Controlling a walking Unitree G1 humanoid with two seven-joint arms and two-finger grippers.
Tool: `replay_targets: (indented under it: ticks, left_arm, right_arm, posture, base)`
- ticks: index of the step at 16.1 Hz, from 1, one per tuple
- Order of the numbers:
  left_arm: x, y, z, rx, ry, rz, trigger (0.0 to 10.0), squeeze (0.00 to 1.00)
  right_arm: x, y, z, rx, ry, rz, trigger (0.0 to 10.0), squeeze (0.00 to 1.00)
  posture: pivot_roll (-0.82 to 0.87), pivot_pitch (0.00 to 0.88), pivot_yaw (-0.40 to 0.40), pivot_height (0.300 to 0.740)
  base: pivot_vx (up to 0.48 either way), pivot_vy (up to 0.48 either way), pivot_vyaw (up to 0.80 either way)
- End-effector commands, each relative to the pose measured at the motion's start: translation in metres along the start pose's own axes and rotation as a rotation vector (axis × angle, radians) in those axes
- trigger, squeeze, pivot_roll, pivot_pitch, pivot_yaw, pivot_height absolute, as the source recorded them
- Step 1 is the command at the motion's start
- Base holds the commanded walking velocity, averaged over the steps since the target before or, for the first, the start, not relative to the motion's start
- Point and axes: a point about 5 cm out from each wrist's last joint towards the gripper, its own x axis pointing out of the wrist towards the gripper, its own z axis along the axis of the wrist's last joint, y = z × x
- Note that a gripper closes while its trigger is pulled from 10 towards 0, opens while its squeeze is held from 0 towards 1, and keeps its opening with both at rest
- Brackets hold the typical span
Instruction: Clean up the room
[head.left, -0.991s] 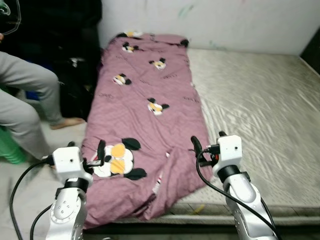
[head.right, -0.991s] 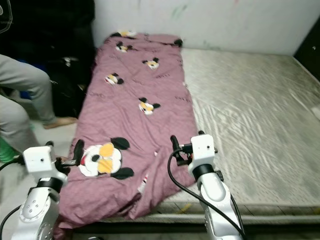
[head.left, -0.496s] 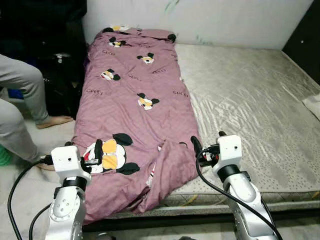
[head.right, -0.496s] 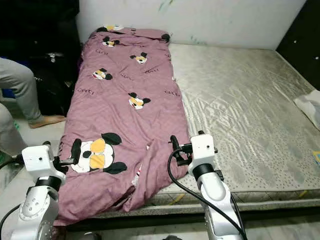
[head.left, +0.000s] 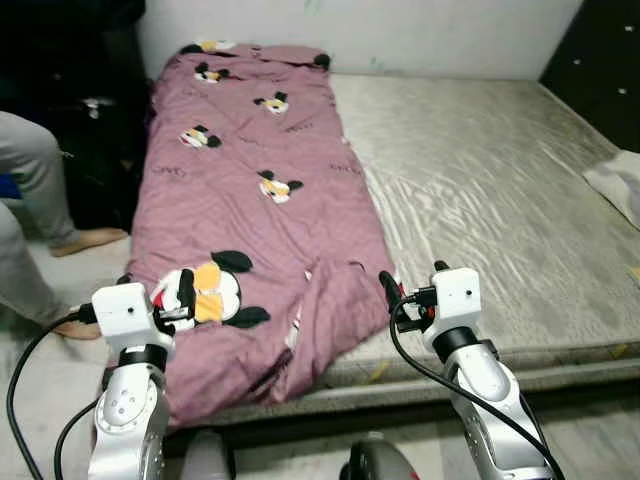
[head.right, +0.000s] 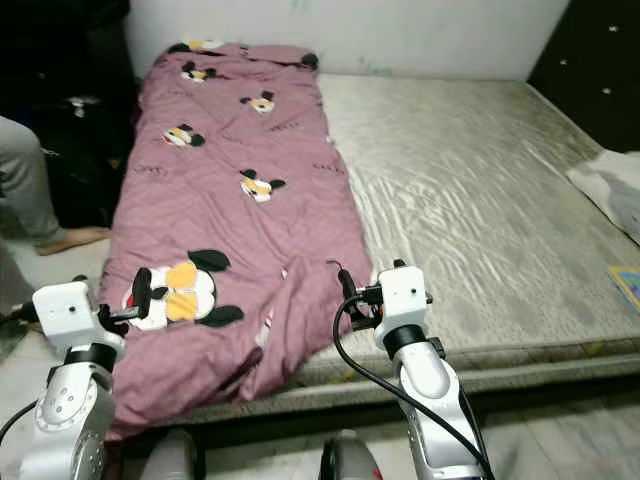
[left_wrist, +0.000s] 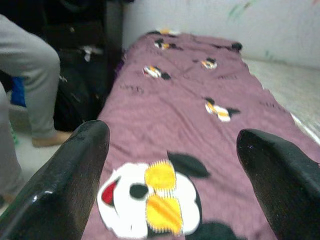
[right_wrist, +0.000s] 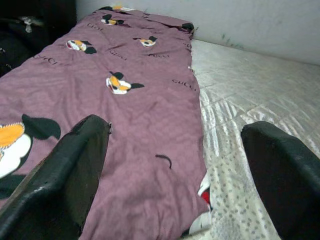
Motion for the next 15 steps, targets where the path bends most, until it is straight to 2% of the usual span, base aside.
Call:
replay_targets:
  ticks: [1, 3, 10, 15]
  left_arm:
    - [-0.0029, 0.0005, -0.0052, -0.010, 0.026, -0.001, 10.0, 0.00]
    - [-0.0013, 0.0063, -0.0056, -0.002, 0.023, 0.032, 10.0, 0.00]
    - [-0.0006, 0.0058, -0.0057, 0.008, 0.016, 0.047, 10.0, 0.00]
    - [0.0009, 0.0058, -0.0085, 0.018, 0.032, 0.059, 10.0, 0.00]
  right_arm:
    - [0.0008, -0.0013, 0.0001, -0.009, 0.002, 0.002, 10.0, 0.00]
    - [0.0029, 0.0003, -0.0002, -0.008, 0.002, 0.026, 10.0, 0.00]
    - [0.0055, 0.0055, -0.0028, -0.016, 0.009, 0.074, 10.0, 0.00]
    - [0.0069, 0.0075, -0.0038, -0.018, 0.015, 0.089, 10.0, 0.00]
  posture:
    - [-0.04, 0.108, -0.074, 0.647]
    - [-0.04, 0.103, -0.079, 0.647]
    - [-0.04, 0.096, -0.081, 0.647]
    - [-0.04, 0.108, -0.080, 0.583]
  base:
    - [0.000, 0.000, 0.00]
    - [0.000, 0.000, 0.00]
    - [0.000, 0.000, 0.00]
    - [0.000, 0.000, 0.00]
